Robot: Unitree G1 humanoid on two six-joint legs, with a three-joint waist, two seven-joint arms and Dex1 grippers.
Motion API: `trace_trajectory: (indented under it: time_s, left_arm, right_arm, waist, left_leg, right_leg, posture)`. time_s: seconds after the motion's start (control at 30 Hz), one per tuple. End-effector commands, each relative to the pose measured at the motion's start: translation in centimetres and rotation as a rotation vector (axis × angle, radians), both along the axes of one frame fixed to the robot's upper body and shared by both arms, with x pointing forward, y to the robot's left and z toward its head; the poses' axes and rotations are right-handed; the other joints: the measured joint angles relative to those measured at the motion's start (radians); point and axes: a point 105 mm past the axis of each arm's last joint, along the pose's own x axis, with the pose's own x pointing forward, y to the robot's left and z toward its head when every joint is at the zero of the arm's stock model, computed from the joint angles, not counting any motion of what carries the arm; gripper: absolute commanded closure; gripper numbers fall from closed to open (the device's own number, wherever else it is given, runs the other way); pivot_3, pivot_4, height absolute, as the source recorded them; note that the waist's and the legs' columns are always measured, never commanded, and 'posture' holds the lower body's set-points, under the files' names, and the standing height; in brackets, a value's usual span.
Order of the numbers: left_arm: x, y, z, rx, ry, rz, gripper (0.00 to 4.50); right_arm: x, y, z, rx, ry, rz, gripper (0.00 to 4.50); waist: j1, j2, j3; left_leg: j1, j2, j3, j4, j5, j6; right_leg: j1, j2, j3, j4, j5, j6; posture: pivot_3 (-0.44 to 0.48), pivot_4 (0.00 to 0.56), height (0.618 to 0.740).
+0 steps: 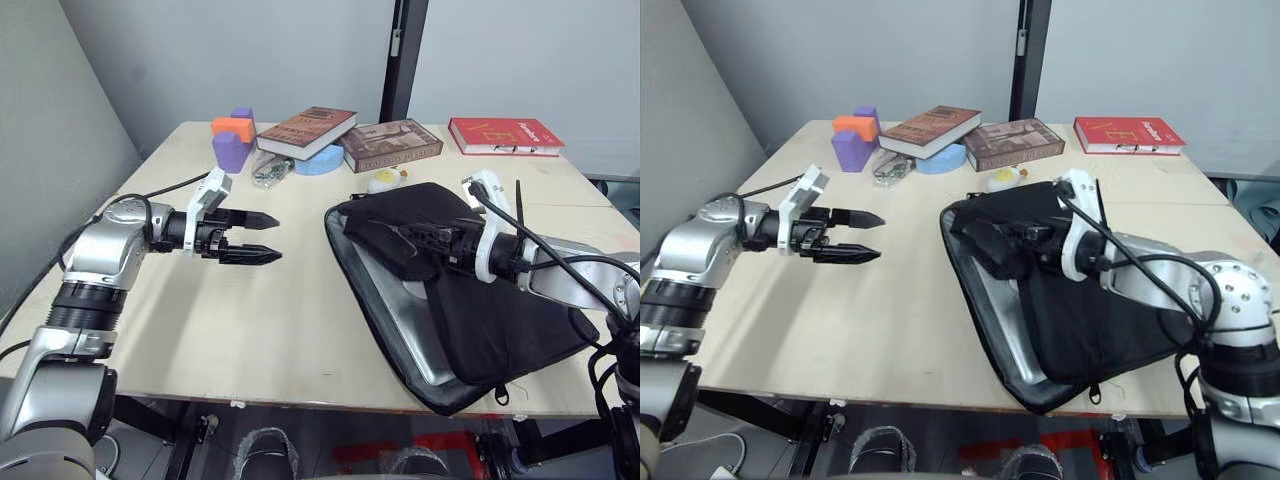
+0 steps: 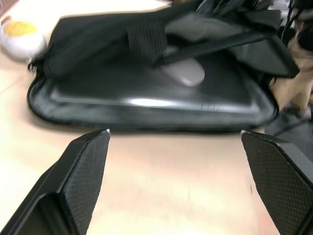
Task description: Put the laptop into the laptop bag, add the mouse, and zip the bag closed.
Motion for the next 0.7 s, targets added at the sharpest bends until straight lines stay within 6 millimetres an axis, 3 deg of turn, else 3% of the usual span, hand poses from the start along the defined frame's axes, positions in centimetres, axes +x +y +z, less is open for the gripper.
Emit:
trace_trajectory:
  time_s: [0.03, 0.13, 0.23, 0.63, 0.7]
  left_arm:
    - [-0.7, 0.3, 1.4, 0.029, -0.066, -0.019, 0.0]
    - [-1.0, 1.2, 2.9, 0.019, -0.09, 0.005, 0.0]
    - [-1.3, 1.5, 3.2, 0.027, -0.09, 0.007, 0.0]
    - [-2.9, 4.5, 3.4, 0.114, -0.085, 0.075, 0.0]
    - [-3.0, 5.4, 3.5, 0.123, -0.084, 0.116, 0.0]
  right_arm:
    - [-1.1, -0.6, 0.9, 0.003, -0.065, 0.046, 2.07]
    - [-2.1, -2.0, 1.1, -0.048, -0.088, 0.088, 1.08]
    - [-2.6, -3.3, 1.4, -0.092, -0.116, 0.105, 0.07]
    - [-5.5, -10.6, 2.1, -0.293, -0.167, 0.163, 0.03]
    - [-5.5, -12.6, 2.4, -0.326, -0.184, 0.12, 0.03]
  waist:
    - [0.003, 0.0, 0.0]
    - [0.007, 0.0, 0.0]
    - [0.007, 0.0, 0.0]
    - [0.017, -0.001, 0.0]
    - [0.017, -0.001, 0.0]
  left_leg:
    - [0.0, 0.0, 0.0, 0.0, 0.0, 0.0]
    - [0.0, 0.0, 0.0, 0.001, 0.0, 0.001]
    - [0.001, 0.0, 0.0, 0.001, -0.001, 0.002]
    - [0.001, 0.0, 0.0, 0.002, -0.004, 0.007]
    - [0.001, 0.0, 0.001, 0.003, -0.004, 0.008]
  right_leg:
    - [0.0, 0.0, 0.0, 0.0, 0.0, 0.0]
    - [0.0, 0.0, 0.0, 0.001, 0.0, 0.0]
    - [0.001, 0.0, 0.0, 0.001, 0.0, 0.0]
    - [0.001, 0.0, 0.0, 0.001, -0.001, -0.002]
    - [0.001, -0.001, 0.0, 0.001, -0.001, -0.002]
  posture:
    - [0.0, 0.15, 0.725]
    - [0.0, 0.15, 0.725]
    - [0.0, 0.15, 0.725]
    - [0.0, 0.15, 0.725]
    - [0.0, 0.15, 0.725]
